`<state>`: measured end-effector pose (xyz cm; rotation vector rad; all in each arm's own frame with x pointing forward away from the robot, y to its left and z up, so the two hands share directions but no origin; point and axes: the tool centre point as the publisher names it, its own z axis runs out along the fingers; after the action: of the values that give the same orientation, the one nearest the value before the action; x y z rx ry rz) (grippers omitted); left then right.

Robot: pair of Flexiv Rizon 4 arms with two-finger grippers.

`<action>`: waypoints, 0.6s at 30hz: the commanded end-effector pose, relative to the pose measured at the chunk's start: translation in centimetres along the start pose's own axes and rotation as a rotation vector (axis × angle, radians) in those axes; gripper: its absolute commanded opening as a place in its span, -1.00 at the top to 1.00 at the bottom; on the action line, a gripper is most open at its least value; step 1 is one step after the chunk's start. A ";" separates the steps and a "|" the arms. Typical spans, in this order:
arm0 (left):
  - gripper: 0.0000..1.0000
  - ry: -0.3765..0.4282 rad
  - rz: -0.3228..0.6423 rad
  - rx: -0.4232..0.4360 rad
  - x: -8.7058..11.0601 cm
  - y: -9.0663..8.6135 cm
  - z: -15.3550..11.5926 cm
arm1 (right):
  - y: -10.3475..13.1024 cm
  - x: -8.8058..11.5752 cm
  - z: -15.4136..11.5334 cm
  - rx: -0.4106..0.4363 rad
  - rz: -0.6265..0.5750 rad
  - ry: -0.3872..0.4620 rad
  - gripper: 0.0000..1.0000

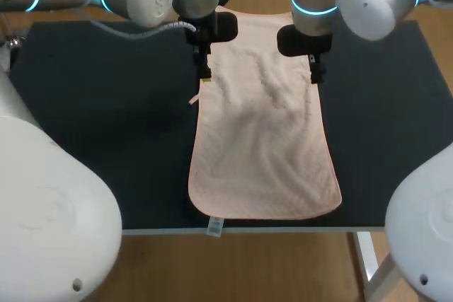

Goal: Fold the towel

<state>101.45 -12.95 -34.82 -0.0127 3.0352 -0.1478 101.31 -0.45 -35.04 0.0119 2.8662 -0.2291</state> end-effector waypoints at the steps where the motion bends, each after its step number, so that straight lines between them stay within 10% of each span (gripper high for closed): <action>1: -1.00 0.021 -0.008 0.007 0.2 0.3 2.4 | -0.4 0.1 1.4 -0.047 0.007 0.007 -1.00; 18: -1.00 0.050 0.002 -0.027 -0.7 0.1 6.0 | 0.1 0.6 4.5 -0.104 0.028 0.036 -1.00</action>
<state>101.99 -12.91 -39.79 -0.0094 3.0764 -0.1130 101.47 -1.09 -38.82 0.0349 2.8980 -0.0817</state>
